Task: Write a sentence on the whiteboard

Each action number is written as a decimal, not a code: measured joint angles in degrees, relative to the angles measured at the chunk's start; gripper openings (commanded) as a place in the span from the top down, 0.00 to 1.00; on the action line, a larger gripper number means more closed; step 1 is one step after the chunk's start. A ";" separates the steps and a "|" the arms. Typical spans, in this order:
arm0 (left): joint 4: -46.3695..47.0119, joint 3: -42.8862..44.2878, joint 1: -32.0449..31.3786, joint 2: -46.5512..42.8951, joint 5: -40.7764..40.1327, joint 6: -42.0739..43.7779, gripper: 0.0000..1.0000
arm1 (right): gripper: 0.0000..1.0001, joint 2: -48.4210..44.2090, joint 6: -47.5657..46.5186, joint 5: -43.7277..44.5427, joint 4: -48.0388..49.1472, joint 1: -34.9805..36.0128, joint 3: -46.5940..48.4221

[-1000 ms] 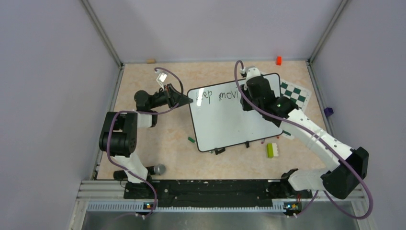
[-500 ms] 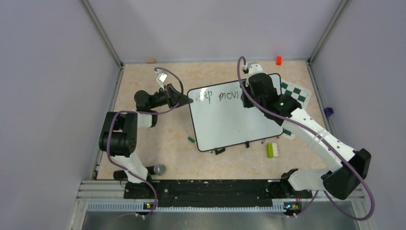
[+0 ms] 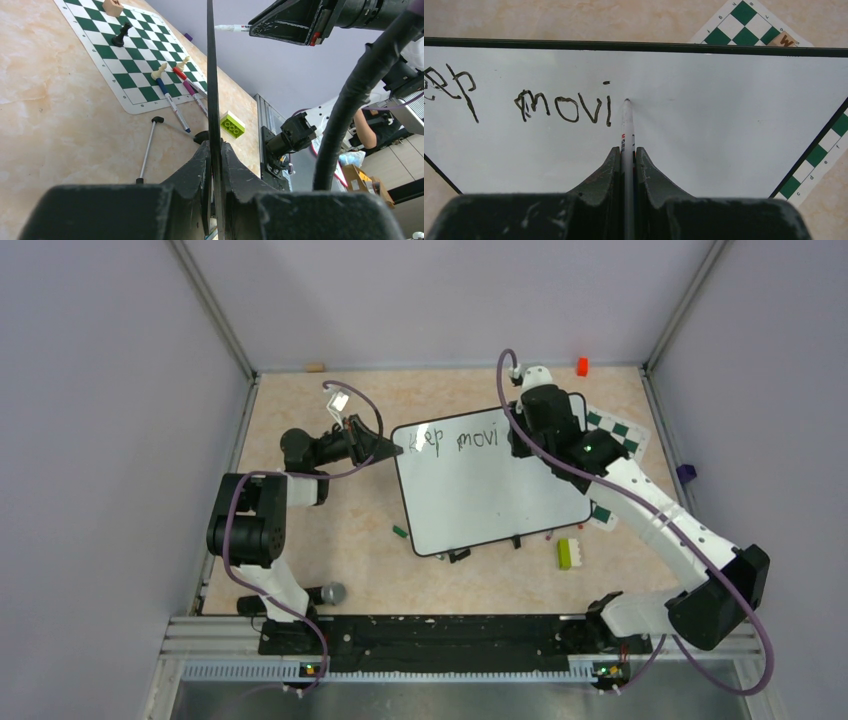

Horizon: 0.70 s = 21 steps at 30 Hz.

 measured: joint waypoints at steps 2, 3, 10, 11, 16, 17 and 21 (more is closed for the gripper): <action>-0.02 0.00 0.00 0.00 -0.04 -0.02 0.90 | 1.00 0.31 0.00 -0.04 0.02 -0.02 0.00; -0.02 0.00 0.00 0.00 -0.04 0.00 0.90 | 1.00 0.35 0.00 -0.07 0.04 -0.02 0.00; -0.02 0.00 0.02 0.00 -0.04 0.00 0.90 | 1.00 0.39 -0.04 -0.24 0.00 -0.04 0.00; -0.02 0.00 0.04 0.00 -0.04 0.00 0.90 | 1.00 0.39 -0.04 -0.35 -0.02 -0.04 0.00; -0.02 0.00 0.04 0.00 -0.02 0.00 0.90 | 1.00 0.39 0.07 -0.70 -0.44 -0.07 -0.02; -0.02 0.00 0.04 0.00 -0.04 0.00 0.90 | 1.00 0.39 0.13 -0.85 -0.52 -0.04 -0.11; -0.02 0.00 0.04 0.00 -0.02 0.00 0.90 | 1.00 0.09 0.31 -1.44 -0.76 -0.09 -0.72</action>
